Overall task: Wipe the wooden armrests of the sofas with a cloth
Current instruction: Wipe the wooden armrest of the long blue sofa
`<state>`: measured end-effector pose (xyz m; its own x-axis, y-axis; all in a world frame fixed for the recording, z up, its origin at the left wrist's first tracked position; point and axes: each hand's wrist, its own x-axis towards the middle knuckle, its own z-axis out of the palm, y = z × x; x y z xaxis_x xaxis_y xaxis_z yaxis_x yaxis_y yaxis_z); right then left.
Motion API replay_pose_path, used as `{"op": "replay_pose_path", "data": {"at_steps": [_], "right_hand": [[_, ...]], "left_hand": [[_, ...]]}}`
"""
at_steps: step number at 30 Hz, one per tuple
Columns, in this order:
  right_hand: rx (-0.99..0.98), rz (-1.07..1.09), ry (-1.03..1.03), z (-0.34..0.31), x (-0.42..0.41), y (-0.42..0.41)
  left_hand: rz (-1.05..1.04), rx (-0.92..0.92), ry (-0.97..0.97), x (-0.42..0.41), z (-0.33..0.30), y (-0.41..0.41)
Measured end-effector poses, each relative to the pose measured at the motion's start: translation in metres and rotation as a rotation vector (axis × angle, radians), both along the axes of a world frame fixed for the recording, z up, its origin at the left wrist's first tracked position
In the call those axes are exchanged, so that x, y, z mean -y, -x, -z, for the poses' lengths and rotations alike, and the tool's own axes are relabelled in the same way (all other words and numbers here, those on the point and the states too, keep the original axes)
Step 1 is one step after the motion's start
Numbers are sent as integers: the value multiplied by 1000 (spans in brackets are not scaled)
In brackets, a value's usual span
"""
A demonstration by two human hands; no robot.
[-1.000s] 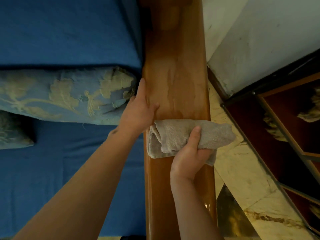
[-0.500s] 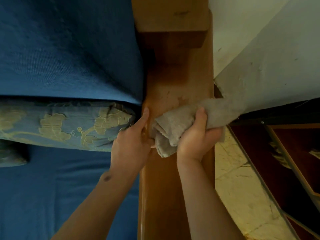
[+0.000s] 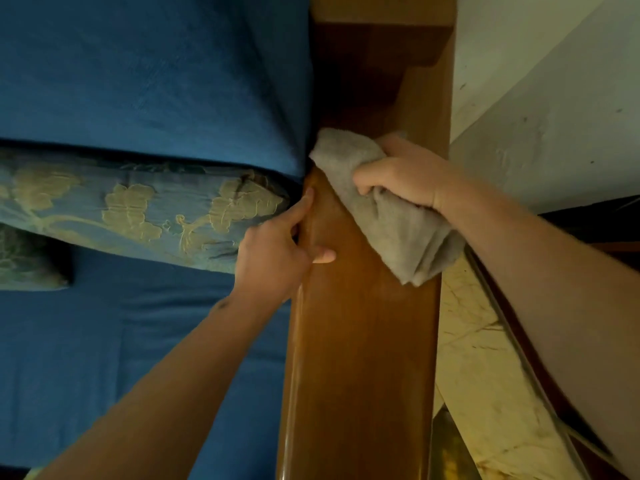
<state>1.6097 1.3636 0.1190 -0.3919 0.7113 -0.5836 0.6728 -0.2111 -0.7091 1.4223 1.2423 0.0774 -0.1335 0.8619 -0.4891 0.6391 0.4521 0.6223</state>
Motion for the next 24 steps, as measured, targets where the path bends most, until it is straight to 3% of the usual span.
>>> {"op": "replay_pose_path", "data": {"at_steps": [6, 11, 14, 17, 24], "right_hand": [[65, -264, 74, -7, 33, 23], [-27, -379, 120, 4, 106, 40], [-46, -375, 126, 6, 153, 44], [-80, -383, 111, 8, 201, 43], [-62, -517, -3, 17, 315, 30]], "left_hand": [[-192, 437, 112, 24, -2, 24], [-88, 390, -33, 89, -23, 31], [30, 410, -13, 142, -29, 28], [-6, 456, -5, 193, -28, 30], [112, 268, -65, 307, -25, 37]]}}
